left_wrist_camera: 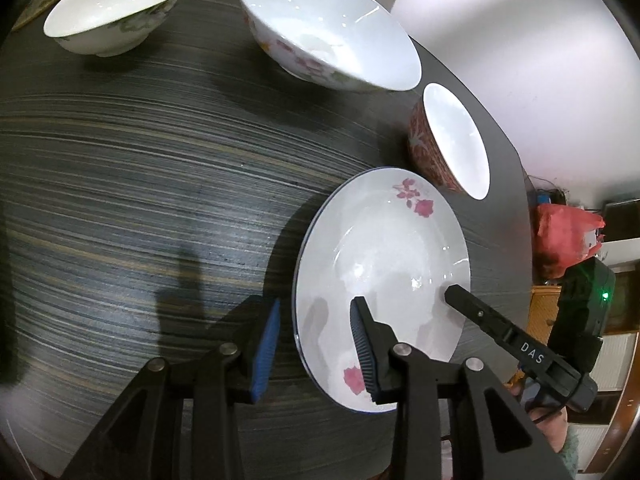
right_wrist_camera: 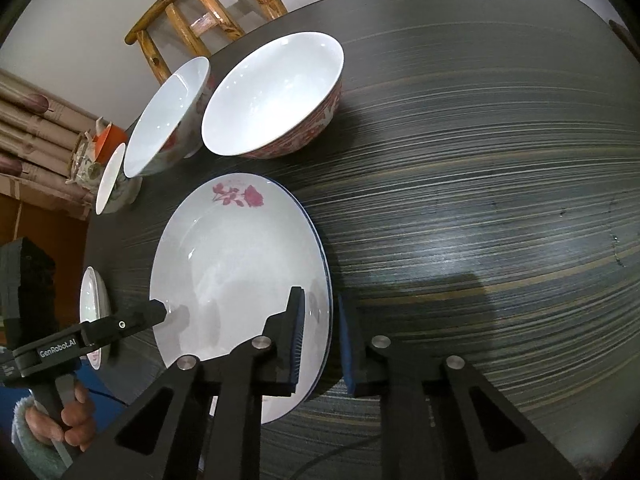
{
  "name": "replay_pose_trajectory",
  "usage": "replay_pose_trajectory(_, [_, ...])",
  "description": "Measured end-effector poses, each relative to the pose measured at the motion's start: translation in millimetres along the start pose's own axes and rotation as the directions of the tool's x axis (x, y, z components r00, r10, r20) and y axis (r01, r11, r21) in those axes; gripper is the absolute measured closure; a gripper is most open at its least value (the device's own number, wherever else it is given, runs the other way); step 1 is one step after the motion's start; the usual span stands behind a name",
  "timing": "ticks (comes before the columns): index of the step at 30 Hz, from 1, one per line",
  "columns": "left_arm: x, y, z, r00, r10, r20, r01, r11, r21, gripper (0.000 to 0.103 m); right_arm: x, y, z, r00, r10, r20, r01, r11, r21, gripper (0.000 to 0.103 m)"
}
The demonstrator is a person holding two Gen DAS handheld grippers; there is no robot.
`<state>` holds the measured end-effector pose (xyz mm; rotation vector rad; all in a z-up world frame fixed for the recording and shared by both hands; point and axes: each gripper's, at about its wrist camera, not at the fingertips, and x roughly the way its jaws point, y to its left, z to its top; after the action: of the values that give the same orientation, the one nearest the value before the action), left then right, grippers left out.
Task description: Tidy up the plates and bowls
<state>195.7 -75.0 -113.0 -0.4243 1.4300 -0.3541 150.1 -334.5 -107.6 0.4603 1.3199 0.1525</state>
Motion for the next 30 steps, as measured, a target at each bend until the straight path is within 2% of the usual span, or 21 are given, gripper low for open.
replay_pose_trajectory(3, [2, -3, -1, 1.000, 0.010, -0.005, -0.010, 1.000, 0.021, 0.078, 2, -2, 0, 1.000, -0.001, -0.003, 0.001, 1.000, 0.004, 0.090])
replay_pose_trajectory(8, [2, -7, -4, 0.999, 0.052, 0.010, -0.052, 0.998, 0.045, 0.083, 2, -2, -1, 1.000, -0.001, 0.002, 0.001, 1.000, -0.003, 0.095])
replay_pose_trajectory(10, [2, -6, -5, 0.997, 0.075, 0.013, -0.076, 0.995, 0.060, 0.090, 2, 1, -2, 1.000, -0.013, 0.004, 0.014, 1.000, -0.018, 0.094])
replay_pose_trajectory(13, [1, -6, -6, 0.996, 0.088, 0.019, -0.089, 0.993, 0.078, 0.095, 2, 3, -3, 1.000, -0.022, 0.008, 0.023, 1.000, -0.021, 0.094])
replay_pose_trajectory(30, [-10, -2, -14, 0.992, 0.117, 0.049, -0.121, 0.986, 0.111, 0.094, 1, 17, -13, 0.999, -0.037, 0.029, 0.038, 0.999, -0.033, 0.094])
